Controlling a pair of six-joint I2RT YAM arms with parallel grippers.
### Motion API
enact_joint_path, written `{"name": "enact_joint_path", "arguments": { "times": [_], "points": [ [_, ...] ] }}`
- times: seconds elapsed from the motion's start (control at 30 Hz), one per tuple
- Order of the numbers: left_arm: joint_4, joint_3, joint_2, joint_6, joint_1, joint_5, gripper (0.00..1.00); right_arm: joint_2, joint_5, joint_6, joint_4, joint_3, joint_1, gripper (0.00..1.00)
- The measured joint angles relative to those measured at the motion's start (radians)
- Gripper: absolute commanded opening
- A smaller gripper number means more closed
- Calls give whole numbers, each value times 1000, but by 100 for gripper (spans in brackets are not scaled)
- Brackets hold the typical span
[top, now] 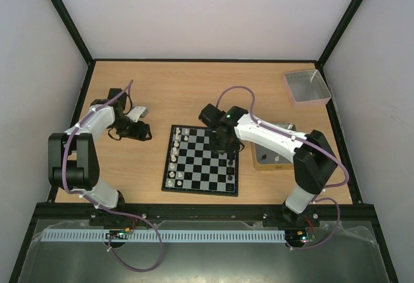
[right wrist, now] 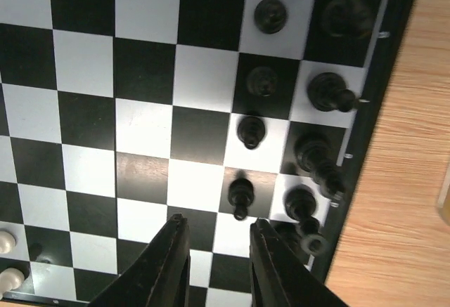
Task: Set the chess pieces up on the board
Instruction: Pick up the chess piece from the storage box.
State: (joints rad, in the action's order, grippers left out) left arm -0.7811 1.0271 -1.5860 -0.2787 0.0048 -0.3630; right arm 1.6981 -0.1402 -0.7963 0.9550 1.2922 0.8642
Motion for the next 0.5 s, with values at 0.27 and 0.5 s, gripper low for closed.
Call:
{"name": "enact_joint_path", "arguments": {
  "times": [0.27,0.5],
  "points": [
    [5,0,0,0,0,-2,73,-230,64,12,65,-93,-256,23],
    [5,0,0,0,-2,-3,73,-302,60,56,71,-208,-491,23]
  ]
}}
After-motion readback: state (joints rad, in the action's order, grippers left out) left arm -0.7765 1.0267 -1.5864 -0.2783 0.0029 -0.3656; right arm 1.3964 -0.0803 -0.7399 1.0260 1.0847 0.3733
